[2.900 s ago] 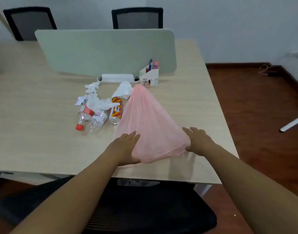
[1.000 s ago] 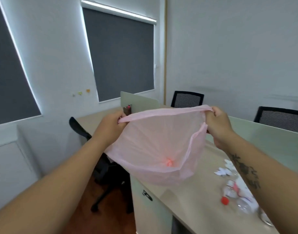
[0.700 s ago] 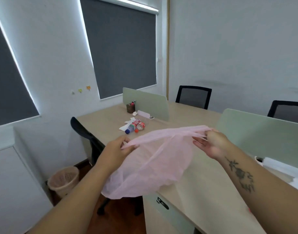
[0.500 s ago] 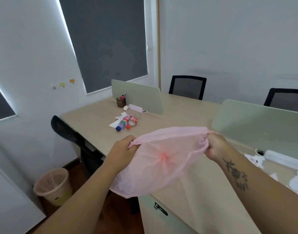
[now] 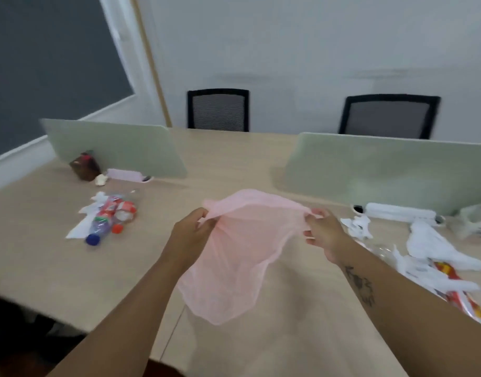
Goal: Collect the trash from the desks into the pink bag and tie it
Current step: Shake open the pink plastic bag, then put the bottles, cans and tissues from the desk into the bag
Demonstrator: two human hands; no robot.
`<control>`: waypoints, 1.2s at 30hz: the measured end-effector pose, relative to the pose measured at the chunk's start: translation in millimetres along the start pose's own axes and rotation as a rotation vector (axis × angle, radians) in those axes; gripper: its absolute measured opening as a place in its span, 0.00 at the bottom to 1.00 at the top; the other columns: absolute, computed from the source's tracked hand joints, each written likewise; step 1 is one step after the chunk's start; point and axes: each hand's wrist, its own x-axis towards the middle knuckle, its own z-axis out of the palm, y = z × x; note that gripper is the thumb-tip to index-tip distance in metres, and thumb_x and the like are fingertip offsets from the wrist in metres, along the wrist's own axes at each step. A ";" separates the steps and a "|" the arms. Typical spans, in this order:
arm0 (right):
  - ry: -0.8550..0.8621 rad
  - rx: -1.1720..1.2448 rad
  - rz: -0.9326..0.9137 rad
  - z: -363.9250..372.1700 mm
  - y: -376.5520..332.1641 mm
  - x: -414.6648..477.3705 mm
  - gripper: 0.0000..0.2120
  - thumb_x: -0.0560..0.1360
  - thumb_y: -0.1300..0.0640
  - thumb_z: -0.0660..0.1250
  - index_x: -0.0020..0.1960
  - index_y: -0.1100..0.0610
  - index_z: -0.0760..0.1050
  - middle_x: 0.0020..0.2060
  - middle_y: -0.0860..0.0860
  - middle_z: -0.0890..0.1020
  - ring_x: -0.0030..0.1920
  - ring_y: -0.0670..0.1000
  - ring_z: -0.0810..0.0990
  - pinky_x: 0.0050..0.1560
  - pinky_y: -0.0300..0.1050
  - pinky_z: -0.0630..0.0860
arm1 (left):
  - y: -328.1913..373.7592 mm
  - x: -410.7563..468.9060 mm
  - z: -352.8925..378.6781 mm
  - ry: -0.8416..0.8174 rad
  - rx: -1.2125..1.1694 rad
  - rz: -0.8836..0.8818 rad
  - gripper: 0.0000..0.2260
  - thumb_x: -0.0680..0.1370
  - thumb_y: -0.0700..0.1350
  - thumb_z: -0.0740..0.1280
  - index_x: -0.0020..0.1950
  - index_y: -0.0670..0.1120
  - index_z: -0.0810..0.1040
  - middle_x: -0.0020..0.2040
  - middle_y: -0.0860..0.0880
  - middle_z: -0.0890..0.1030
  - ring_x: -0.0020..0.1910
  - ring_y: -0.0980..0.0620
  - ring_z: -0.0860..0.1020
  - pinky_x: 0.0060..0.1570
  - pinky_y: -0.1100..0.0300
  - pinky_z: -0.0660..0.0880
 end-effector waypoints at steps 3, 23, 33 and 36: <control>0.091 -0.071 0.020 -19.9 22.2 5.5 0.20 0.78 0.51 0.66 0.67 0.52 0.68 0.50 0.54 0.78 0.44 0.53 0.76 0.44 0.45 0.73 | -7.7 36.0 30.3 -0.068 0.015 0.077 0.11 0.81 0.54 0.61 0.43 0.50 0.76 0.34 0.57 0.75 0.34 0.56 0.72 0.34 0.62 0.68; 0.507 -0.867 0.162 -134.0 155.9 5.2 0.32 0.73 0.55 0.68 0.74 0.50 0.61 0.63 0.56 0.68 0.62 0.62 0.68 0.56 0.54 0.73 | 11.4 105.5 176.2 -0.389 0.192 0.216 0.17 0.81 0.57 0.56 0.35 0.50 0.64 0.27 0.51 0.67 0.28 0.49 0.66 0.31 0.56 0.63; -0.231 -0.356 -0.057 -70.6 111.6 10.5 0.32 0.69 0.53 0.74 0.70 0.40 0.66 0.59 0.46 0.73 0.51 0.44 0.77 0.37 0.34 0.75 | 13.0 123.3 131.1 -0.249 0.338 0.068 0.19 0.82 0.56 0.55 0.36 0.47 0.63 0.31 0.48 0.70 0.32 0.46 0.68 0.33 0.54 0.63; -0.312 -0.350 -0.107 -37.9 91.5 11.4 0.31 0.67 0.54 0.75 0.68 0.42 0.70 0.59 0.46 0.77 0.54 0.47 0.79 0.49 0.45 0.80 | 18.6 118.8 139.7 -0.327 0.299 0.106 0.16 0.83 0.54 0.55 0.39 0.47 0.68 0.31 0.50 0.71 0.32 0.48 0.70 0.33 0.55 0.65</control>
